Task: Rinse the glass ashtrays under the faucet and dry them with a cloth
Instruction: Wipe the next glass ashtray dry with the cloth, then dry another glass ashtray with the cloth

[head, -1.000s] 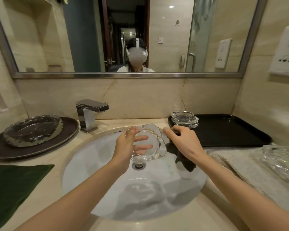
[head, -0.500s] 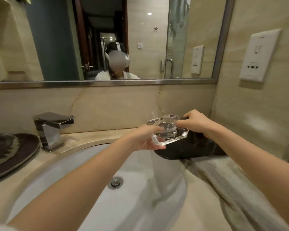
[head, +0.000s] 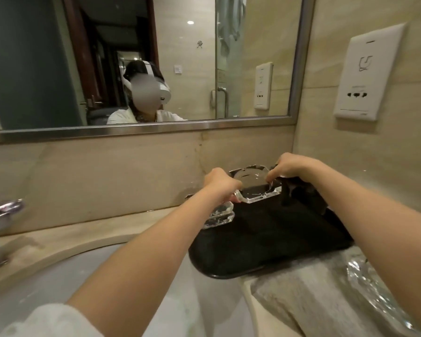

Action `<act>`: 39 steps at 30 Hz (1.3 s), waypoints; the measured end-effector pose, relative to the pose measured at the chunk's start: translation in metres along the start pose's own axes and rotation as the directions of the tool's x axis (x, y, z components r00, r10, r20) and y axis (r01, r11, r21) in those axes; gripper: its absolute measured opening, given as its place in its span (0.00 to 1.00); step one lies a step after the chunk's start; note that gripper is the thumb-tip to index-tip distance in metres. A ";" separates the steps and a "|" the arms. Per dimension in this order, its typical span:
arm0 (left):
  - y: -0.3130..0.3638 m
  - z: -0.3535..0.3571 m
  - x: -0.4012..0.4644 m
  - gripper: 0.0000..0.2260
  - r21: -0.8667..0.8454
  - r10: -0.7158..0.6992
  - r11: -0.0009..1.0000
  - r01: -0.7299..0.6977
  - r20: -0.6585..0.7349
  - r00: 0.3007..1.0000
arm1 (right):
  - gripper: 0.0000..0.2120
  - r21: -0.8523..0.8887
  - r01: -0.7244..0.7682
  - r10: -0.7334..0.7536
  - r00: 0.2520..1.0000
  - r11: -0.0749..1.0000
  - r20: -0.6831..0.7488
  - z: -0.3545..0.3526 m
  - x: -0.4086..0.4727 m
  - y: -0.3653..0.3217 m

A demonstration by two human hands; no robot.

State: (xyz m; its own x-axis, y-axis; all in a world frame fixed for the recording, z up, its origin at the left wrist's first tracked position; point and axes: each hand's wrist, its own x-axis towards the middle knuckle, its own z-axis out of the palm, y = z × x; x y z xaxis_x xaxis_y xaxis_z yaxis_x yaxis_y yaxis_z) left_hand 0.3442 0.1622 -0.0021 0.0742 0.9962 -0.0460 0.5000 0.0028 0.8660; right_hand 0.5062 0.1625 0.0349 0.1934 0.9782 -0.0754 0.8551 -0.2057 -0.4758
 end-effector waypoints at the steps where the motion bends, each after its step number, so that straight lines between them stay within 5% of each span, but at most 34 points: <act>1: -0.001 0.005 0.010 0.11 0.101 0.022 0.995 -0.019 -0.030 0.999 | 0.12 -0.025 -0.007 0.007 1.000 1.000 -0.003 0.003 0.008 0.003; 6: 0.001 0.020 0.043 0.13 0.518 0.126 0.855 -0.030 -0.152 0.980 | 0.12 -0.095 -0.040 0.044 0.998 0.995 0.045 0.023 0.043 0.016; 16: -0.033 0.031 0.068 0.14 0.706 0.103 0.707 0.033 -0.149 0.983 | 0.12 -0.109 -0.070 0.092 0.974 0.992 0.209 0.054 0.067 0.022; 21: -0.039 0.032 0.071 0.17 0.728 0.104 0.685 0.034 -0.144 0.984 | 0.09 -0.027 -0.061 0.065 0.983 0.998 0.174 0.059 0.070 0.028; 26: -0.044 0.027 0.069 0.19 0.746 0.108 0.666 0.017 -0.118 0.987 | 0.21 -0.063 -0.058 0.062 0.996 0.996 0.067 0.066 0.074 0.033; 34: -0.048 0.023 0.068 0.21 0.751 0.155 0.660 -0.028 -0.100 0.983 | 0.16 0.006 -0.060 0.059 0.997 0.998 0.043 0.066 0.068 0.037; 39: -0.044 0.014 0.057 0.14 0.601 0.276 0.787 -0.143 -0.135 0.952 | 0.19 0.036 -0.043 0.046 0.996 0.998 -0.078 0.059 0.066 0.040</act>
State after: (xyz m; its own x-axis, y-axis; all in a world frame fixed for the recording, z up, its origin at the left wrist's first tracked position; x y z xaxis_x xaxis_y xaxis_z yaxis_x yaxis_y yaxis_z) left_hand 0.3382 0.2175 -0.0493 0.0917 0.9606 0.2625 0.9010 -0.1922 0.3888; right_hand 0.5244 0.2201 -0.0409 0.2691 0.9627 -0.0289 0.8284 -0.2466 -0.5030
